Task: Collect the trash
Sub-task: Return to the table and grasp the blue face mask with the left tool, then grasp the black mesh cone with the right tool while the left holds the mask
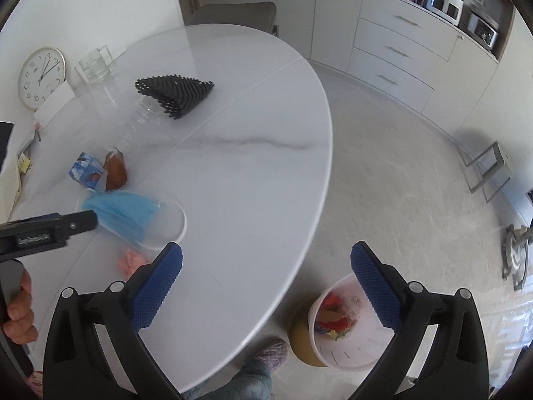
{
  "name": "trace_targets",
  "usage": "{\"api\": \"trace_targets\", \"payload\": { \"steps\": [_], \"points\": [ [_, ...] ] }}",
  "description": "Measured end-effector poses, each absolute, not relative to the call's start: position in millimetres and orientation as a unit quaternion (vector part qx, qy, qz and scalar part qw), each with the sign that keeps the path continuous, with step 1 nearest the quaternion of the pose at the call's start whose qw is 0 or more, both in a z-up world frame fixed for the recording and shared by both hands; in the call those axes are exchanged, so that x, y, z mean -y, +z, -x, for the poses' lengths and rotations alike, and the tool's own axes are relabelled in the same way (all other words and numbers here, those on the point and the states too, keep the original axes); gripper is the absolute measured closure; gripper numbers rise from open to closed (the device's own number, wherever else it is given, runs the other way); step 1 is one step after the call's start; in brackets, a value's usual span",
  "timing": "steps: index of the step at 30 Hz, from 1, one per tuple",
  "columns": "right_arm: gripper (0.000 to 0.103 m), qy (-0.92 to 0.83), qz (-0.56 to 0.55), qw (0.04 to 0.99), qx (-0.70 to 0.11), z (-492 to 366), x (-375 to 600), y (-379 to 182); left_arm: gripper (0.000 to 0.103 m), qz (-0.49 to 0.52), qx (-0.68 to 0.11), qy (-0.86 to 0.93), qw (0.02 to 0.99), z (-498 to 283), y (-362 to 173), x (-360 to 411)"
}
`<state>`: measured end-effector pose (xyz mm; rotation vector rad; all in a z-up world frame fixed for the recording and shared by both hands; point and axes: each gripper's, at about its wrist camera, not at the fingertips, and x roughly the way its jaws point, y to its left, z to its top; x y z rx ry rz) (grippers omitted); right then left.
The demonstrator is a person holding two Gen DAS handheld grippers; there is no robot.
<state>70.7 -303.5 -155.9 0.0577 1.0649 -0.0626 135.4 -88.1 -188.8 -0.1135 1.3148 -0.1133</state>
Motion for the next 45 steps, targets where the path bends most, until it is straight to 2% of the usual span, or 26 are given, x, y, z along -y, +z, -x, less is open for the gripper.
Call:
{"api": "trace_targets", "payload": {
  "steps": [9,13,23,24,31,36,39,45],
  "points": [
    [0.002,-0.012,-0.019,0.861,-0.508,-120.4,298.5,-157.6,0.014,0.093,-0.644,-0.019,0.759,-173.1,-225.5,102.9],
    [0.002,-0.004,-0.018,0.859,-0.511,-136.3,297.3,-161.2,0.028,0.102,-0.653,-0.003,0.751,-182.0,-235.5,104.6],
    [0.002,0.032,-0.038,0.851,-0.523,-177.3,287.0,-168.2,0.072,0.088,-0.650,-0.023,0.754,-179.8,-232.7,108.2],
    [0.002,0.039,-0.042,0.852,-0.521,-183.4,284.6,-167.1,0.074,0.090,-0.650,-0.028,0.754,-178.8,-231.4,106.8],
    [0.002,0.074,-0.056,0.851,-0.517,-225.7,265.1,-164.5,0.076,0.106,-0.648,-0.041,0.753,-170.6,-224.2,90.3],
    [0.003,0.083,0.006,0.852,-0.517,-252.4,242.2,-177.1,0.076,0.106,-0.642,-0.045,0.758,-170.9,-217.2,75.1],
    [0.012,0.095,0.071,0.851,-0.511,-263.2,228.9,-183.4,0.076,0.104,-0.636,-0.050,0.763,-163.7,-211.9,65.0],
    [0.021,0.121,0.161,0.843,-0.499,-287.0,212.8,-193.6,0.076,0.109,-0.627,-0.063,0.769,-166.0,-208.9,67.1]
  ]
}}
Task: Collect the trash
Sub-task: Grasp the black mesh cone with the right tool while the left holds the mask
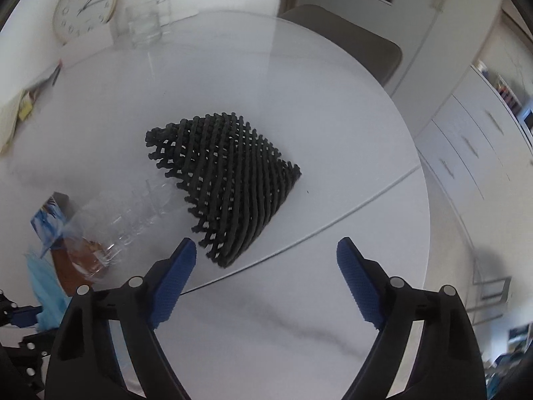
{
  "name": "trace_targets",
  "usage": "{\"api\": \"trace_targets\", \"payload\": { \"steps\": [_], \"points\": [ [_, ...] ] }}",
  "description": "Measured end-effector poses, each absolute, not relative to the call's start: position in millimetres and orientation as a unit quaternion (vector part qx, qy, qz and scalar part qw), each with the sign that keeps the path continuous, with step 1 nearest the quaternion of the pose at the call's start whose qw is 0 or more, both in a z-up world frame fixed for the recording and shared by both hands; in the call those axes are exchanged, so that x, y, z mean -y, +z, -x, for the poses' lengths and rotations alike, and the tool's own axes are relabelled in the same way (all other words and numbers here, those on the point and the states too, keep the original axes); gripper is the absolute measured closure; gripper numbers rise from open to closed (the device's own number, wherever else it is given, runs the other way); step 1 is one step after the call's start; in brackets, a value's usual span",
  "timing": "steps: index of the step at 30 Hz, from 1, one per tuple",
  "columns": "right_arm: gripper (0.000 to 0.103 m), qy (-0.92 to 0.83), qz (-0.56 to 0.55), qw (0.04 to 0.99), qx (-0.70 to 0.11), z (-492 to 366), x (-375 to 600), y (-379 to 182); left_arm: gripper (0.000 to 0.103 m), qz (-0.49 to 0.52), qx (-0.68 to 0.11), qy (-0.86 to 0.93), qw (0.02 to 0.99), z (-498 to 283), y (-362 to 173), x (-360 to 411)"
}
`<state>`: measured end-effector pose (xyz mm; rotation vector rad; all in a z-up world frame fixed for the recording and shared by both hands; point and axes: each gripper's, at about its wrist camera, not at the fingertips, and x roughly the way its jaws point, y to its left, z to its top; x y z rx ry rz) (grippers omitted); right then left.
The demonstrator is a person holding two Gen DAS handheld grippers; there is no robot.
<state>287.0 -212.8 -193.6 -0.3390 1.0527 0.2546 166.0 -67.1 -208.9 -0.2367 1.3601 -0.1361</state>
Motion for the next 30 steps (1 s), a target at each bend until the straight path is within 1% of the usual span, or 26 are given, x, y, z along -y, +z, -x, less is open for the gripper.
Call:
{"api": "trace_targets", "payload": {
  "steps": [2,4,5,7,9,10,12,19,23,30],
  "points": [
    [0.025,0.132,0.175,0.839,-0.499,-292.5,208.4,-198.8,0.076,0.107,-0.626,-0.067,0.769,-165.9,-210.5,69.8],
    [0.040,0.134,0.188,0.835,-0.499,-298.1,203.5,-203.6,0.076,0.105,-0.627,-0.071,0.768,-163.2,-210.3,64.4],
    [0.045,0.134,0.187,0.835,-0.500,-301.2,203.1,-205.0,0.076,0.104,-0.627,-0.072,0.768,-163.1,-211.1,62.0],
    [0.076,0.135,0.174,0.835,-0.505,-305.2,204.5,-204.6,0.076,0.103,-0.627,-0.073,0.768,-164.1,-212.6,60.1],
    [0.087,0.131,0.159,0.840,-0.503,-306.0,208.7,-199.5,0.076,0.105,-0.627,-0.075,0.768,-164.3,-210.6,57.8],
    [0.089,0.127,0.152,0.844,-0.499,-304.7,211.7,-195.4,0.076,0.107,-0.626,-0.075,0.769,-164.5,-209.9,56.5],
    [0.094,0.124,0.132,0.850,-0.495,-300.6,218.1,-186.1,0.076,0.109,-0.623,-0.077,0.771,-164.2,-207.0,53.5],
    [0.094,0.096,0.091,0.866,-0.482,-269.8,238.2,-153.2,0.076,0.108,-0.609,-0.089,0.781,-152.3,-189.3,45.1],
    [0.094,0.091,0.078,0.871,-0.477,-231.5,242.8,-133.8,0.076,0.104,-0.601,-0.100,0.786,-137.0,-177.0,39.5],
    [0.094,0.095,0.052,0.873,-0.476,-153.9,236.8,-116.0,0.076,0.102,-0.590,-0.113,0.793,-100.4,-158.8,28.3]
  ]
}}
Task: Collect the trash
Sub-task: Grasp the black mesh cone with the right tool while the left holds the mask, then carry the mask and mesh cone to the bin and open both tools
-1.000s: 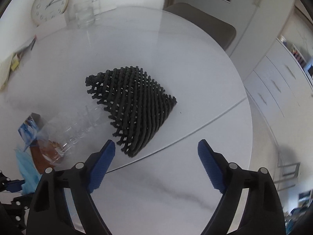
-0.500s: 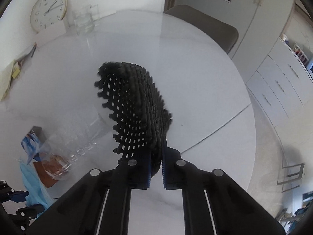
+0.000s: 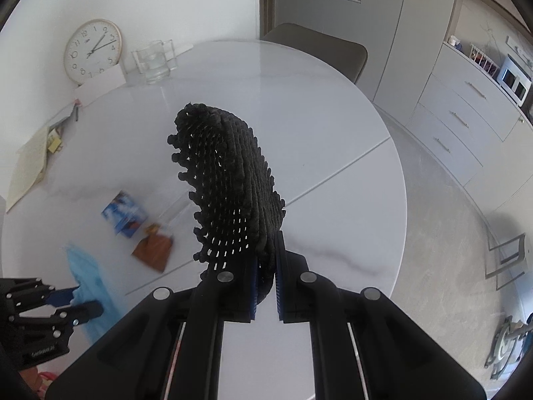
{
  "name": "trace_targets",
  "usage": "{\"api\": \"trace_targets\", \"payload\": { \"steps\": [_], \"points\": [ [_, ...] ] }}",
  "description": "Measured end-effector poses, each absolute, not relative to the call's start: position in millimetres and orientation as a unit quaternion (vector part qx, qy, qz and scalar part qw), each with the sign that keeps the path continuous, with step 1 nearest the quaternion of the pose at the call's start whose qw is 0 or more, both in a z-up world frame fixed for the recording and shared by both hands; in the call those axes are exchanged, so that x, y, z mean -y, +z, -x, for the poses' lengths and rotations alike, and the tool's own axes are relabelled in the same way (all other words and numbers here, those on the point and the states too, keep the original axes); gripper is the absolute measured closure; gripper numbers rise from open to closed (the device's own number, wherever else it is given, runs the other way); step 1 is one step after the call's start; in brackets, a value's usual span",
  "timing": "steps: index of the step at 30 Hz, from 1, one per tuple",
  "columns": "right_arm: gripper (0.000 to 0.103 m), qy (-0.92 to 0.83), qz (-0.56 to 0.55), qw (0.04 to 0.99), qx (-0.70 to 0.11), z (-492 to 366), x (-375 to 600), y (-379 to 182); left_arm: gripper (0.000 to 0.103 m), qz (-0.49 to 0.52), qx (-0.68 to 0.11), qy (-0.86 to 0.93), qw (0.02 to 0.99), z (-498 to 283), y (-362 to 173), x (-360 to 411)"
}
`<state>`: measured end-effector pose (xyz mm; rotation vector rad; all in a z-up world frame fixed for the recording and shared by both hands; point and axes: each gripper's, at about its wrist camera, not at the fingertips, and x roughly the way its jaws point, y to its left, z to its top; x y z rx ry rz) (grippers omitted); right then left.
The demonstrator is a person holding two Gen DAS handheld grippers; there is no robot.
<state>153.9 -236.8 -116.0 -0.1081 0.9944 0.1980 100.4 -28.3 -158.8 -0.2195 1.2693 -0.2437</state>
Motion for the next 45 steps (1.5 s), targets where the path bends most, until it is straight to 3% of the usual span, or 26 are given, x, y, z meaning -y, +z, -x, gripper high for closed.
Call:
{"api": "trace_targets", "payload": {
  "steps": [17,33,37,45],
  "points": [
    [0.094,0.016,-0.043,0.868,-0.495,-1.0,282.1,-121.3,0.076,0.006,-0.571,-0.210,0.794,-28.2,-128.2,95.0],
    [0.094,-0.149,-0.133,0.851,-0.486,97.4,441.3,-138.9,0.076,-0.070,-0.570,-0.348,0.741,-12.1,-127.9,273.0],
    [0.094,-0.166,-0.152,0.834,-0.505,107.8,476.6,-164.6,0.076,-0.084,-0.575,-0.353,0.733,-9.3,-136.3,300.0],
    [0.094,-0.171,-0.166,0.778,-0.582,86.3,522.1,-267.5,0.076,-0.109,-0.589,-0.332,0.728,-8.7,-147.5,320.4]
  ]
}}
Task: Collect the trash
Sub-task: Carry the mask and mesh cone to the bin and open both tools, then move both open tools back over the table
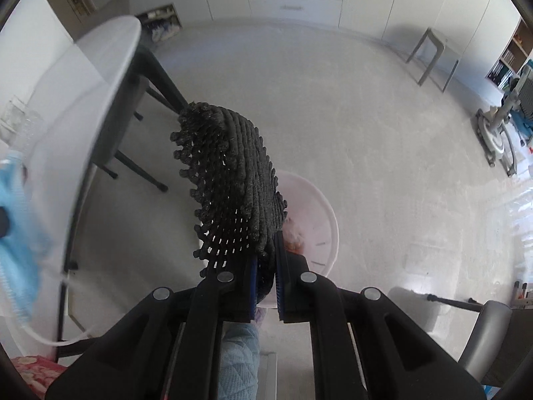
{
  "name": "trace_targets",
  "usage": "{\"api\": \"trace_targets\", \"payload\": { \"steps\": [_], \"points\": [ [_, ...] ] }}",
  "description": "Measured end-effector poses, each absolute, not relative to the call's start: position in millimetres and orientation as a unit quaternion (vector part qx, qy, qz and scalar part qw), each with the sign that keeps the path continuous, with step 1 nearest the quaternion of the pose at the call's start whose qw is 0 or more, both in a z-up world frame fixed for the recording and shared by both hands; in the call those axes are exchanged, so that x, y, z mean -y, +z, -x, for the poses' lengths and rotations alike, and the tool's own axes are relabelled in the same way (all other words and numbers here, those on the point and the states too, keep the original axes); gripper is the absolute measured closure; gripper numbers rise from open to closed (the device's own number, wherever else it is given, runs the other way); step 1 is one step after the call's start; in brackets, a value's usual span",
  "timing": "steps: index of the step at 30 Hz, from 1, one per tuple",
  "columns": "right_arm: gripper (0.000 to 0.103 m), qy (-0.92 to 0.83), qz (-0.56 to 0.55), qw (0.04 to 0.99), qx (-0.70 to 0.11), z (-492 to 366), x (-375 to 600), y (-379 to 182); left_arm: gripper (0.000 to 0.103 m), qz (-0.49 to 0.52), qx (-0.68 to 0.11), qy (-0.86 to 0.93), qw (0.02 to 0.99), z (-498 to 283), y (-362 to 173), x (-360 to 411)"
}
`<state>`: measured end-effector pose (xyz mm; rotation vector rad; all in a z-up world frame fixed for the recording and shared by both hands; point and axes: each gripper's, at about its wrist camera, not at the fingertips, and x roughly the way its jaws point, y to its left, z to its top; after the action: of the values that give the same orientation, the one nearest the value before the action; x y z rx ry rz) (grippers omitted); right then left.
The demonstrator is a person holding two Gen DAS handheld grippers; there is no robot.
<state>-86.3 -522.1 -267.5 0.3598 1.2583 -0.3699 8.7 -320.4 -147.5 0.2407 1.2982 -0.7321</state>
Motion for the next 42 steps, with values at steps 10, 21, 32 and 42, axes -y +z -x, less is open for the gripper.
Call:
{"api": "trace_targets", "payload": {
  "steps": [10,21,32,42],
  "points": [
    [0.053,-0.174,-0.169,0.766,-0.595,80.1,527.4,-288.2,0.076,-0.131,-0.604,-0.321,0.718,-12.3,-161.1,341.5],
    [0.029,-0.259,-0.194,0.773,-0.546,140.9,561.3,-216.2,0.076,-0.175,-0.620,-0.376,0.666,0.2,-200.7,405.8],
    [0.021,-0.302,-0.203,0.775,-0.517,176.1,572.5,-188.8,0.023,-0.179,-0.619,-0.380,0.663,10.2,-210.0,437.2],
    [0.021,-0.263,-0.197,0.793,-0.513,148.9,545.3,-177.7,0.017,-0.168,-0.595,-0.333,0.712,-6.5,-175.4,379.7]
  ]
}}
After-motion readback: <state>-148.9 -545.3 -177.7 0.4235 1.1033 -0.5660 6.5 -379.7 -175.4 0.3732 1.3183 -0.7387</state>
